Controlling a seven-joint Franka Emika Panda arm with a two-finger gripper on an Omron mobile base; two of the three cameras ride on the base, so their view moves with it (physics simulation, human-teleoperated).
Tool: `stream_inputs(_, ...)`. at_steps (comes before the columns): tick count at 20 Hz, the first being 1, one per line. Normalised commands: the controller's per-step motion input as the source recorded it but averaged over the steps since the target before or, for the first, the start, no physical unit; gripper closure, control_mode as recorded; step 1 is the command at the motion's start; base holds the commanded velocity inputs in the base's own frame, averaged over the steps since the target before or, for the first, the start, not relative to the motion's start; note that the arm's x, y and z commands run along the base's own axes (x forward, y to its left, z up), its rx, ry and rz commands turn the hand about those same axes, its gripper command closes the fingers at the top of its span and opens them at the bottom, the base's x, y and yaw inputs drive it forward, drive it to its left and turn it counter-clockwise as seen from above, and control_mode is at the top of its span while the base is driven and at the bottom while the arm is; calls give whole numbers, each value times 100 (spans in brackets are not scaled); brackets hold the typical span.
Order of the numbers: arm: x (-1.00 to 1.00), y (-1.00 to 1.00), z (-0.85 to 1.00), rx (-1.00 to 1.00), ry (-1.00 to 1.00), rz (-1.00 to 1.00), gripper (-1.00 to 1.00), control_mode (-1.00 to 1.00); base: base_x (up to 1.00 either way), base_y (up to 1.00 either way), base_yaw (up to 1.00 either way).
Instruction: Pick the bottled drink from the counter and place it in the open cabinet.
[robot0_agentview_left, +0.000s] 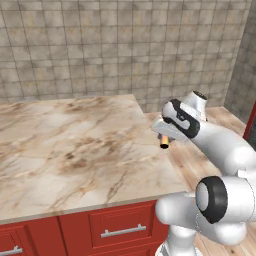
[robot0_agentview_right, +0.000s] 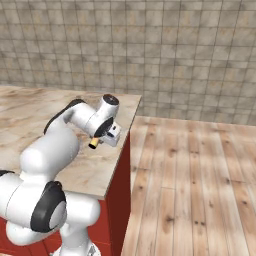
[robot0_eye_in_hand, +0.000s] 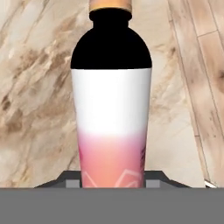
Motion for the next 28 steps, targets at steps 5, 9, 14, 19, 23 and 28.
stream_inputs(5,-15,5,47,-26,3,-32,100,-100,0,0,0)
stream_inputs(9,-47,0,52,-16,0,-15,100,-100,0,0,0)
stream_inputs(14,-62,0,57,-6,-7,-4,100,-100,0,0,0)
stream_inputs(19,-78,0,41,0,-16,0,100,-100,0,0,0)
stream_inputs(23,-54,0,26,0,-16,4,100,-100,0,0,0)
stream_inputs(28,-9,0,1,0,-2,0,100,-100,0,0,0)
